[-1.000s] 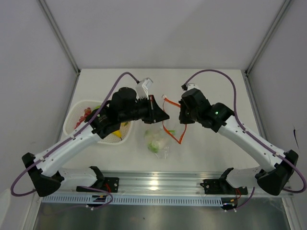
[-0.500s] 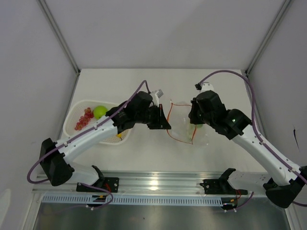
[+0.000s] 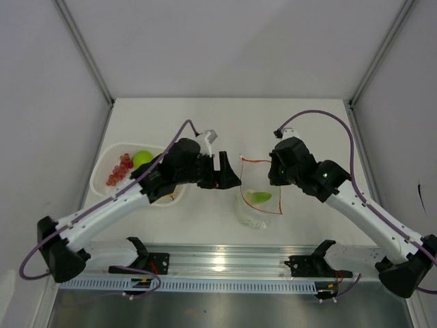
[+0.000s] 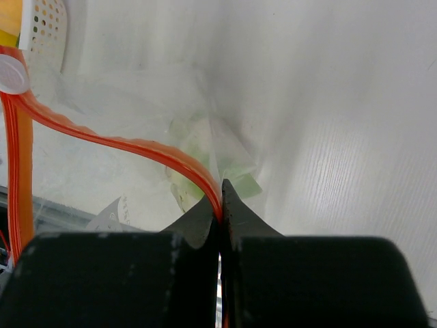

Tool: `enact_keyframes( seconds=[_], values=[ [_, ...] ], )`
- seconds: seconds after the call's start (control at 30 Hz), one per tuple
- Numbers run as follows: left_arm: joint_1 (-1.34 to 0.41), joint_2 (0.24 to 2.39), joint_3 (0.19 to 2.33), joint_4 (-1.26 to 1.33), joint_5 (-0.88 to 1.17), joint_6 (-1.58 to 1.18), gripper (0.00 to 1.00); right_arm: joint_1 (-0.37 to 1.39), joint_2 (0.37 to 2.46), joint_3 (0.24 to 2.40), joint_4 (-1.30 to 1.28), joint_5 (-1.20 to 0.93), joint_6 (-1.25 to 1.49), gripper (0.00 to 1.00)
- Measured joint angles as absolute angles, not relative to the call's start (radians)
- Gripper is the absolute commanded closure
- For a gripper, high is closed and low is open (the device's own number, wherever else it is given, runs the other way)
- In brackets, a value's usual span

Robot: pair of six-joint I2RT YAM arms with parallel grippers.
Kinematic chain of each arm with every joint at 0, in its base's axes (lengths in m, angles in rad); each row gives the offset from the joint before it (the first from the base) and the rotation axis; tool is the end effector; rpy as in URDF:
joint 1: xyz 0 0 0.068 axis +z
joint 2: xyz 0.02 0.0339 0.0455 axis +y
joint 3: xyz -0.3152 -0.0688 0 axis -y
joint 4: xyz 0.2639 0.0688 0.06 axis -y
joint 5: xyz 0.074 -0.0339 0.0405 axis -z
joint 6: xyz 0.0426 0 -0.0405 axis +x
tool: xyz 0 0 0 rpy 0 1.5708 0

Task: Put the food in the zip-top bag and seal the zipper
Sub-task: Adjust the zipper food storage bag at the center of the board, then pick up the fake fruit from the bin.

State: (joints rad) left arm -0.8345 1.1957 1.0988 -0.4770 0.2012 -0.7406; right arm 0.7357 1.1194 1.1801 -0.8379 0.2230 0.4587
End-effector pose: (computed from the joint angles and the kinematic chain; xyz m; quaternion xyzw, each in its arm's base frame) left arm 0.1751 -0.2059 0.3781 0.0890 0.8707 -0.3993 0.2731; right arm 0.1729 0.1438 0.3920 -0.0840 0.9137 0.1311 0.3753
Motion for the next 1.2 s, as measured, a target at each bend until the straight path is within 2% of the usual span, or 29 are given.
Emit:
enact_keyframes(
  seconds=[0.03, 0.17, 0.37, 0.5, 0.77, 1.2],
  values=[
    [-0.834, 1.167, 1.093, -0.481, 0.183, -0.734, 0.01, 0.735, 1.118, 1.177, -0.836, 0.221, 0.459, 1.00],
    [-0.812, 0.980, 1.088, -0.508, 0.047, -0.706, 0.00, 0.735, 1.113, 1.172, -0.830, 0.220, 0.459, 1.00],
    [-0.614, 0.836, 1.088, -0.600, -0.066, -0.675, 0.00, 0.735, 1.112, 1.171, -0.824, 0.219, 0.458, 1.00],
    [-0.434, 0.889, 1.085, -0.693, -0.076, -0.670, 0.00, 0.735, 1.112, 1.165, -0.817, 0.215, 0.458, 1.00],
    [-0.197, 1.073, 1.041, -0.745, -0.049, -0.680, 0.01, 0.735, 1.112, 1.158, -0.814, 0.204, 0.459, 1.00],
    [-0.155, 1.341, 1.027, -0.625, 0.088, -0.756, 0.02, 0.735, 1.107, 1.158, -0.813, 0.189, 0.459, 1.00]
  ],
)
